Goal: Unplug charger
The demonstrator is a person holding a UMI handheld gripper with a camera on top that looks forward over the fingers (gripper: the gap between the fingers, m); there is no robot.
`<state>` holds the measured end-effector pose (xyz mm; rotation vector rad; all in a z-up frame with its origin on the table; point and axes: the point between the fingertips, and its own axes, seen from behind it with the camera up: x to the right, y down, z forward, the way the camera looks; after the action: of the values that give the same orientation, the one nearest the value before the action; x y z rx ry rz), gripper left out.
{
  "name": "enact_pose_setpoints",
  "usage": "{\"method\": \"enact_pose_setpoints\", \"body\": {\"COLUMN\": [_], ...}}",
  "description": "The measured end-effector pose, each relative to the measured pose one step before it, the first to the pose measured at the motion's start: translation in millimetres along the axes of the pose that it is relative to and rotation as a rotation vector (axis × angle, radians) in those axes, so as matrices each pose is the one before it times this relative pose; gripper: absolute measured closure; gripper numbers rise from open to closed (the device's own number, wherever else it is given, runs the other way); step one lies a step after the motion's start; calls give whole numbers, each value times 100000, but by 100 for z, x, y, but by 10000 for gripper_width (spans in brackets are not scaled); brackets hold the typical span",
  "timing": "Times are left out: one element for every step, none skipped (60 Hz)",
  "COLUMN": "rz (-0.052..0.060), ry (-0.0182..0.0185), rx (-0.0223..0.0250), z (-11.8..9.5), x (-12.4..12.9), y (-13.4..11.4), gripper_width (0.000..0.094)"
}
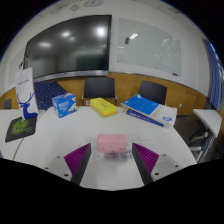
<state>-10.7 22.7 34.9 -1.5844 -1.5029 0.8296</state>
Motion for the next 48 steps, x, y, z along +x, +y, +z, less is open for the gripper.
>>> {"method": "enact_pose_setpoints", "body": {"rz": [145,111,121,62,80,65,-4,-47,-52,-46,-13,-20,-6,-135,-286,-161,-1301,-1393,-1514,-904,310,1347,1744,2027,2173,1982,987,294,183,626,1208,1607,1530,1131,652,363,104,-111,-653,-690,-537,-455,-532,-772,-1092,-977,-1076,-1007], "ry": [-101,-255,-224,-104,146,13,81,15,-27,8,-62,-293,-126,-213,-1959,-396,270,-311,-196,-209,-407,-642,-595,-650,-694,-124,245,84,85,79,199,369,452,328,328,589,967,1016,892,685,632,675,766,756,833,1037,965,804], "rx": [17,-16,-103,-91,67,158,142,155,277,497,618,537,427,118,-155,-437,566,-208,-101,287,-106,169,-113,127,1414,3446,3960,3918,3288,2771,1645,722,-226,-1040,-1266,-918,-632,-579,-1104,-922,-904,-972,-1123,-1249,-1505,-1349,-1733,-2059], "z": [329,318,348,338,371,327,276,247,250,234,222,185,197,256,93,58,42,83,97,70,-312,212,-47,-113,-252,-393,-433,-462,-613,-434,-336,-292,-251,-205,-234,-258,-241,-274,-173,-166,-152,-104,-69,19,63,-67,368,242], "x": [-10,-28,-41,-12,18,54,27,17,39,44,20,-22,55,1,-391,-154,60,-144,-49,-7,74,-121,30,68,68,164,224,150,373,151,298,305,410,392,459,594,714,980,815,848,939,902,988,978,1049,877,1037,1034], "y": [18,41,52,6,52,-42,-31,-34,-83,-152,-158,-137,-106,45,62,37,-268,-40,-44,-94,-134,71,1,-172,-664,-1366,-1696,-1782,-2263,-1669,-1454,-1201,-958,-705,-578,-571,-517,-243,-683,-225,-101,36,182,306,440,870,415,623], "gripper_width": [75,78,77,80,77,77,78,76,75,80,77,85,182,278,375,356,406,424,448,459,477,489,497,497,497,497,499,498,498,499,499,499,501,500,499,500,502,500,500,499,500,503,503,501,502,499,494,492]}}
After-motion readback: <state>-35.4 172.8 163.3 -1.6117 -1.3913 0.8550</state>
